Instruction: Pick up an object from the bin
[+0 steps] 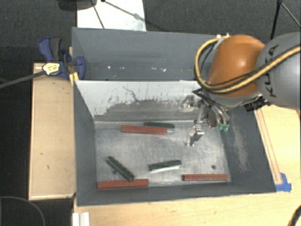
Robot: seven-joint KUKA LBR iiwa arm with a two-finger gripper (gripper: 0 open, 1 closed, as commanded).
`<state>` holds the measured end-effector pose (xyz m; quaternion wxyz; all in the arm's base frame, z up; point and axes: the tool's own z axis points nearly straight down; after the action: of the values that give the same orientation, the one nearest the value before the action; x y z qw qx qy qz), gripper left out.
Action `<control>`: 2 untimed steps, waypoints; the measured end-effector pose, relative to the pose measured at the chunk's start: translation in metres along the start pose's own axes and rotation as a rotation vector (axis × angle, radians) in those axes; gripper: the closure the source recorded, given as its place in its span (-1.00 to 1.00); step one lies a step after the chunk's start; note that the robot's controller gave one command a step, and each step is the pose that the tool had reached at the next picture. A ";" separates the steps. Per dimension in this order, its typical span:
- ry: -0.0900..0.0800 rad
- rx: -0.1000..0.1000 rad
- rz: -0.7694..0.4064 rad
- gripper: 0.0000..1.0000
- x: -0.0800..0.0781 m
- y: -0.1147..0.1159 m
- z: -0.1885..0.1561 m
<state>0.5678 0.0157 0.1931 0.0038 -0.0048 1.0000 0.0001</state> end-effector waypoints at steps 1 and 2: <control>0.001 -0.002 -0.001 -1.00 0.015 0.002 0.023; 0.015 -0.001 -0.121 -1.00 0.040 0.001 0.033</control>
Offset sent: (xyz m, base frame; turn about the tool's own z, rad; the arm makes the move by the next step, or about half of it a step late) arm -0.0527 0.0016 0.0006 -0.2374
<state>0.5284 0.0167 0.1598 -0.0034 -0.0653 0.9979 0.0004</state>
